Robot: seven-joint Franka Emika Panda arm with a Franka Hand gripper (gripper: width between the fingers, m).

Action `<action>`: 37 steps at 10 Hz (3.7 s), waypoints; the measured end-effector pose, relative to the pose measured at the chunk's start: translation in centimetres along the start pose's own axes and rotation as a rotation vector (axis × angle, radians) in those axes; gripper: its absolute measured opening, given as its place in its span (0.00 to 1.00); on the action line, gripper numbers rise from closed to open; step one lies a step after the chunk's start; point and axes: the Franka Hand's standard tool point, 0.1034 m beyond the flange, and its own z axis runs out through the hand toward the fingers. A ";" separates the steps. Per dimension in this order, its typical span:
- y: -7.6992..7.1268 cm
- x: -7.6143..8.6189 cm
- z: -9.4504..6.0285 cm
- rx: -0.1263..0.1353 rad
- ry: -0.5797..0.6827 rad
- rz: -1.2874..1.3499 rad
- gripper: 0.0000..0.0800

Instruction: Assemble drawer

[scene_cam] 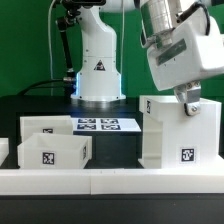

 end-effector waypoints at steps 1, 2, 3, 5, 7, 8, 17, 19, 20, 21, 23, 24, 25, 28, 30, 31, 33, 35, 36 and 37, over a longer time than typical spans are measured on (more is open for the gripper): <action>-0.1 -0.1 0.2 -0.001 -0.001 0.002 0.06; -0.2 -0.1 0.2 -0.001 0.001 0.009 0.06; -0.2 -0.1 0.2 -0.001 0.003 0.006 0.06; -0.2 -0.1 0.3 -0.001 0.003 0.001 0.06; -0.2 -0.1 0.3 -0.001 0.003 -0.002 0.29; -0.1 -0.1 0.2 -0.001 0.002 -0.021 0.52; 0.9 0.1 -3.7 -0.061 -0.056 -0.465 0.81; 1.1 0.2 -3.7 -0.066 -0.059 -0.627 0.81; 1.7 0.5 -3.7 -0.118 -0.057 -0.834 0.81; 1.7 1.0 -3.8 -0.133 -0.049 -0.959 0.81; 1.8 1.6 -3.7 -0.128 -0.049 -1.097 0.81; 1.8 1.6 -3.7 -0.128 -0.054 -1.160 0.81; 1.9 1.9 -3.7 -0.129 -0.056 -1.201 0.81; 3.4 7.1 -4.8 -0.152 -0.049 -1.320 0.81; 5.3 10.5 -4.8 -0.175 -0.050 -1.337 0.81; 5.9 12.2 -4.7 -0.179 -0.041 -1.356 0.81; 6.2 13.2 -4.3 -0.180 -0.028 -1.361 0.81; 6.2 13.1 -4.3 -0.180 -0.028 -1.363 0.81; 6.2 13.1 -4.3 -0.180 -0.028 -1.363 0.81; 6.2 13.2 -4.2 -0.181 -0.029 -1.363 0.81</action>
Offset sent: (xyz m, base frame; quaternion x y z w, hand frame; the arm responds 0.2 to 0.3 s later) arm 0.0000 0.0000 0.0000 0.0000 0.0000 0.0000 1.0000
